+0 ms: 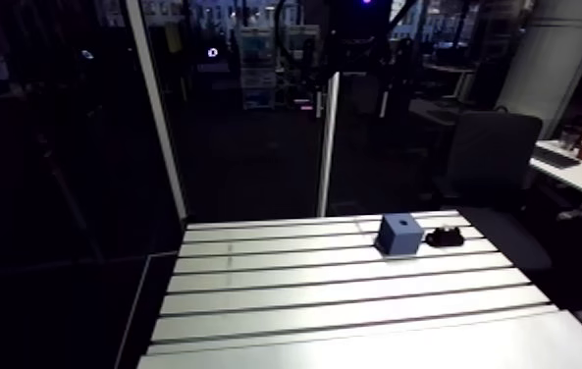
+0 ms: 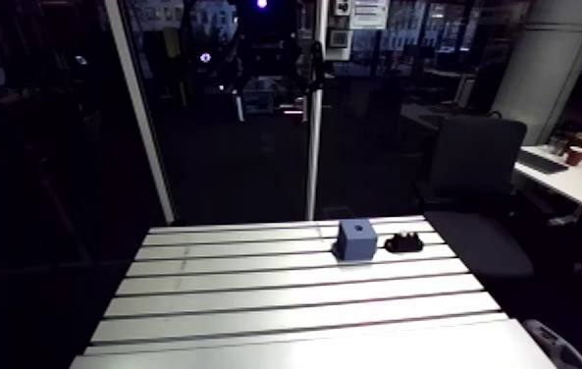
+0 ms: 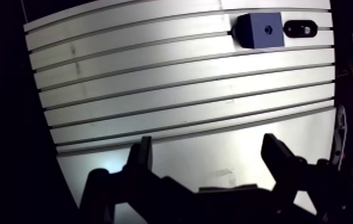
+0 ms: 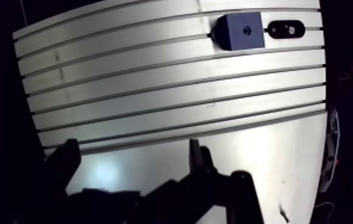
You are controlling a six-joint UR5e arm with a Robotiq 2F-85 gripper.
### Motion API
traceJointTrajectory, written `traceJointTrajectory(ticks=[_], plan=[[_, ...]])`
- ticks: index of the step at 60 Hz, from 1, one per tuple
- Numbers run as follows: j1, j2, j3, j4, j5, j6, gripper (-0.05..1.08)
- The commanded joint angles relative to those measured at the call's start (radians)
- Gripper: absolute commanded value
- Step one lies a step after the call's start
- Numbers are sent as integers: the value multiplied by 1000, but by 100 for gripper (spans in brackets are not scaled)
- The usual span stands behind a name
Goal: Pick up the M10 bolt and insert it into the hex recess until seated.
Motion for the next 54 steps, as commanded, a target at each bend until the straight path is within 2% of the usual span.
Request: traceJointTrajectory(ticks=[1, 35, 41, 43, 44, 45, 47, 54], plan=[[54, 41, -93, -23, 52, -65, 1], [52, 49, -98, -25, 49, -67, 1], [52, 49, -97, -25, 29, -78, 1], [51, 51, -93, -25, 4, -111, 1], [51, 51, -93, -25, 4, -111, 1], [51, 50, -92, -25, -6, -131, 1], [49, 49, -91, -25, -12, -147, 1], [33, 49, -85, -29, -14, -196, 1]])
